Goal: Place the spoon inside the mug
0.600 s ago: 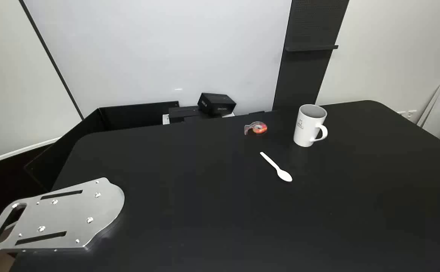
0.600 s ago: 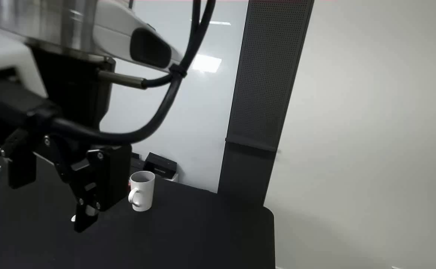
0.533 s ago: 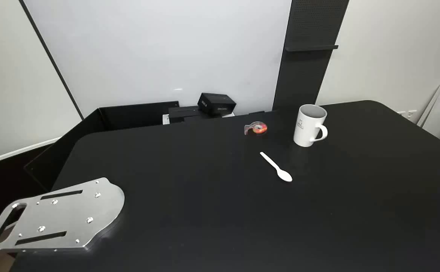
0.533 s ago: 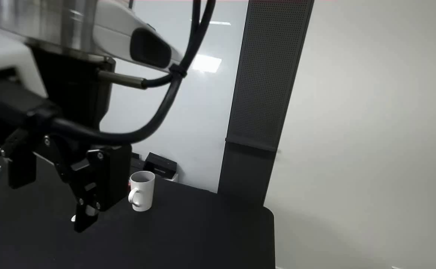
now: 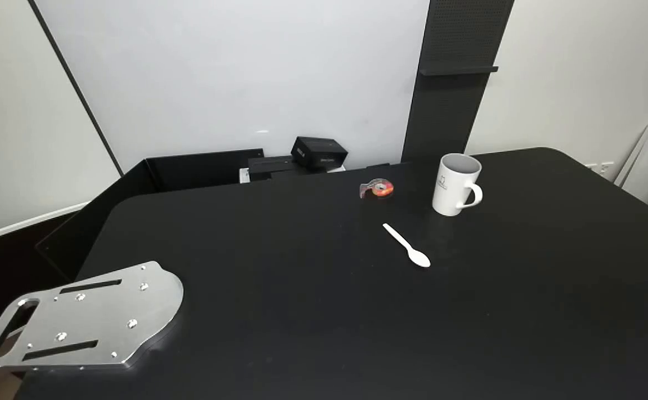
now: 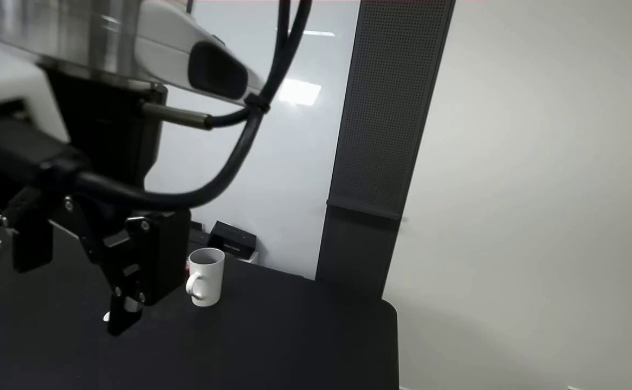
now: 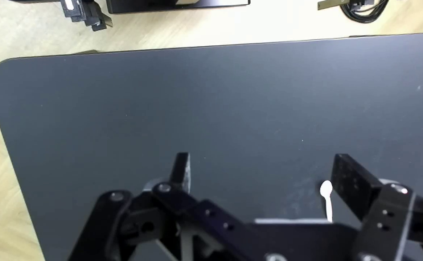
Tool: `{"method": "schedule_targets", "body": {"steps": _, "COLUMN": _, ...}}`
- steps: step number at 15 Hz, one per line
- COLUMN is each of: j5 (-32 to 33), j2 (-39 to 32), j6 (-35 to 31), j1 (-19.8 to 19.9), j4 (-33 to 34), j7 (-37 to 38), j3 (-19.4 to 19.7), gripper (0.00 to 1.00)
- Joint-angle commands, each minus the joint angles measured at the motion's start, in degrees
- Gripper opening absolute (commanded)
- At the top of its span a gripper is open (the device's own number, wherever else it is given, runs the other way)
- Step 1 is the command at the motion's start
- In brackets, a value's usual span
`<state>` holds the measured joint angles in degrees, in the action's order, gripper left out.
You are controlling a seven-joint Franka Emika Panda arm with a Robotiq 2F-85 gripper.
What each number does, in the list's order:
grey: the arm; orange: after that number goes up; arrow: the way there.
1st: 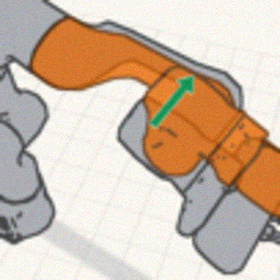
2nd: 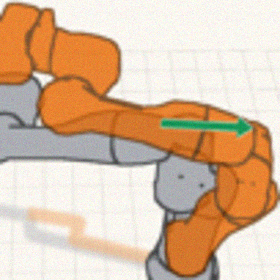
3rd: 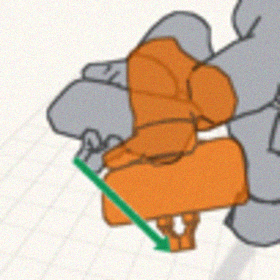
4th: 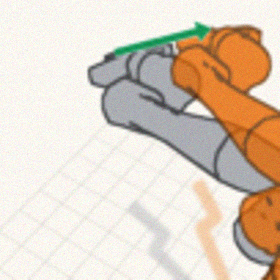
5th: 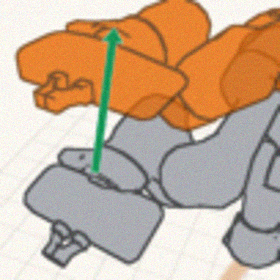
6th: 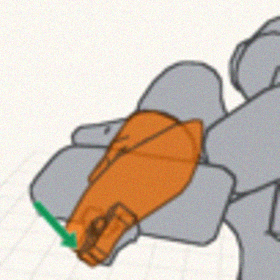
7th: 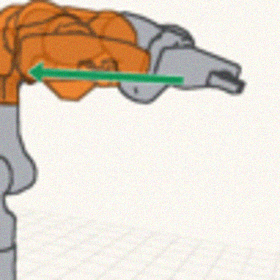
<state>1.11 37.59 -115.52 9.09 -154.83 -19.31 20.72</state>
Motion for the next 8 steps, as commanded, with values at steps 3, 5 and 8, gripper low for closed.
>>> {"method": "schedule_targets", "body": {"steps": 3, "j5": -3.02, "j2": -4.21, "j6": -3.56, "j1": -0.84, "j4": 1.45, "j7": 1.09, "j3": -2.23, "gripper": 1.00}}
{"method": "schedule_targets", "body": {"steps": 5, "j5": -4.34, "j2": -6.12, "j6": -5.52, "j1": -1.80, "j4": 1.75, "j7": 1.52, "j3": -3.58, "gripper": 1.00}}
{"method": "schedule_targets", "body": {"steps": 8, "j5": -6.02, "j2": -9.67, "j6": -8.44, "j1": -3.53, "j4": 2.53, "j7": 2.19, "j3": -5.92, "gripper": 1.00}}
